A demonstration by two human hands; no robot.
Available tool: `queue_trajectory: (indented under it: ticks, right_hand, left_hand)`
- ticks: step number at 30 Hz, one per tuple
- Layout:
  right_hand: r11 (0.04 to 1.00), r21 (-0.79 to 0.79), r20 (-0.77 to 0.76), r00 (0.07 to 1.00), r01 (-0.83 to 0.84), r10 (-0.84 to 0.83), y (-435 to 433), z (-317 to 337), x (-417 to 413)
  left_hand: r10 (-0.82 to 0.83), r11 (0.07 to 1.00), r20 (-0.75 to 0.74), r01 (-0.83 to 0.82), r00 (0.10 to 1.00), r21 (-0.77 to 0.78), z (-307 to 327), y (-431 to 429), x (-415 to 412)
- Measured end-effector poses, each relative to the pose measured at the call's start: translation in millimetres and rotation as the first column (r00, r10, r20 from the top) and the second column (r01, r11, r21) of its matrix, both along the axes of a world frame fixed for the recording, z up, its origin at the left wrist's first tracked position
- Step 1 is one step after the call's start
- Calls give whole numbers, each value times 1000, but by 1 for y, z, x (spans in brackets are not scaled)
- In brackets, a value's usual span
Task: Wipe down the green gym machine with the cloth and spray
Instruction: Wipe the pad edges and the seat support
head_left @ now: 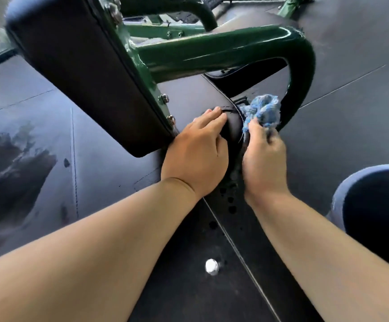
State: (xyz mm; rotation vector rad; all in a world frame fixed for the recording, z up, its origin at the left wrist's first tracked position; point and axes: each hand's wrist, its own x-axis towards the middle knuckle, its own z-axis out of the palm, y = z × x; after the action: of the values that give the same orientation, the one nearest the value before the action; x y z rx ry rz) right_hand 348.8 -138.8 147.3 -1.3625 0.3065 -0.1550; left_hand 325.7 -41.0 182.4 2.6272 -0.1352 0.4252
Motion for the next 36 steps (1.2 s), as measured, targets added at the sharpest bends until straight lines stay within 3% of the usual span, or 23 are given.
queue_trajectory:
  ticks: [4,7,11,16,20,23,26,30,32,36]
  right_hand:
    - [997,-80,105,994,-7,15,5,2,-17]
    - [994,-105,46,998,35,-30,1,18,24]
    - [975,-146,37,985,170,-166,19,5,-21]
    - [965,-261,86,996,-4,28,30,-15,-80]
    - [912,-327,237,956,248,-175,-6,-9,-44]
    - [928,-285,88,971,240,-224,1,2,-27]
    - [955,-197,55,975,223,-217,29,6,-49]
    - [1000,-24,62,998,8,-6,38,5,-85]
    - [1000,22,49,999,-11,10,27,5,-88]
    - [937,235,-18,962,-259,271,6,12,-103]
  left_hand:
    - [-45,999,-19,45,999,-10,3,8,-5]
    - [-114,990,-32,116,993,78,-1,23,-22]
    - [-184,974,-170,203,968,103,-1,44,-41]
    - [-215,973,-210,229,954,41,6,44,-37]
    - [-189,978,-124,199,974,67,-4,55,-54]
    - [-192,976,-132,204,972,82,-6,64,-71]
    - [-208,974,-171,220,963,58,-5,66,-74]
    - [-203,977,-132,209,970,30,-5,67,-70]
    - [-174,984,-118,177,978,11,-9,67,-75]
    - [-306,939,6,301,952,168,-16,59,-95]
